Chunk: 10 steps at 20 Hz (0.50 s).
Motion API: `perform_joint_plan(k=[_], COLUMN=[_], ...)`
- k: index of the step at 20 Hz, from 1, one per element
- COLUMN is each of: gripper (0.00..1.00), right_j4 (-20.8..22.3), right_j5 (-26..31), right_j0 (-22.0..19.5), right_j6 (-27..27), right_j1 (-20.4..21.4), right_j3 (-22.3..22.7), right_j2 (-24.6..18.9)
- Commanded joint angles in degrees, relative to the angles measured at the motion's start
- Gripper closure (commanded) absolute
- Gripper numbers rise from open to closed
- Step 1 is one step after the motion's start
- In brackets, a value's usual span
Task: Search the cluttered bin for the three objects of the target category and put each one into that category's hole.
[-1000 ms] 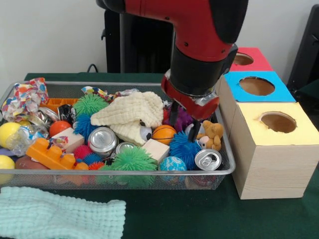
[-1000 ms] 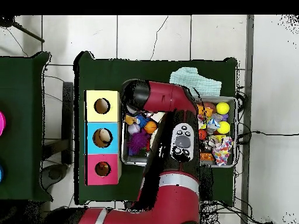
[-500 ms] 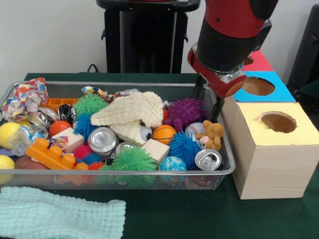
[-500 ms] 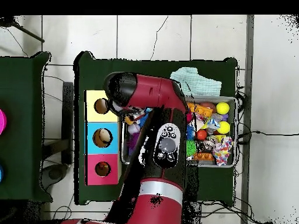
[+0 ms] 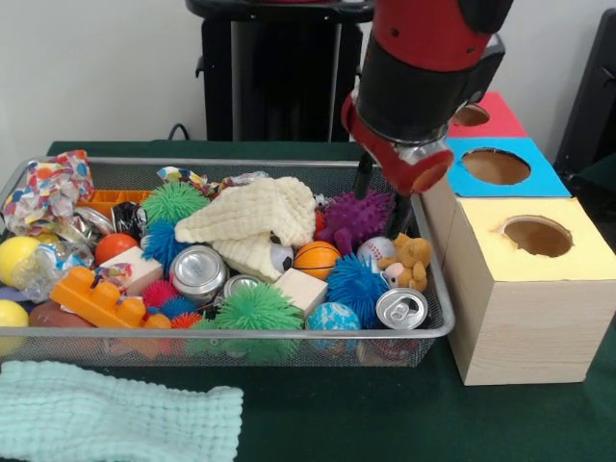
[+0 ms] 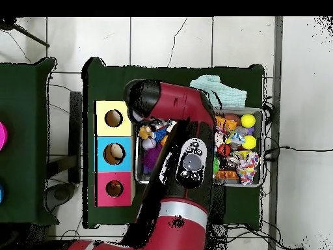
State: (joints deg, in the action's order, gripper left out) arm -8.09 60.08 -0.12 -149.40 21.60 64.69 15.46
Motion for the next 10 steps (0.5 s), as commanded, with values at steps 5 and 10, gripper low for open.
perform_joint_plan(k=[5,10], gripper=[0.0,0.0], right_j4=[-3.48,-5.65], right_j5=[-2.99,-4.02], right_j0=[-1.49,0.4], right_j6=[-15.25,-17.02], right_j1=[-7.9,-8.01], right_j3=[-0.65,0.95], right_j2=[-0.78,-0.38])
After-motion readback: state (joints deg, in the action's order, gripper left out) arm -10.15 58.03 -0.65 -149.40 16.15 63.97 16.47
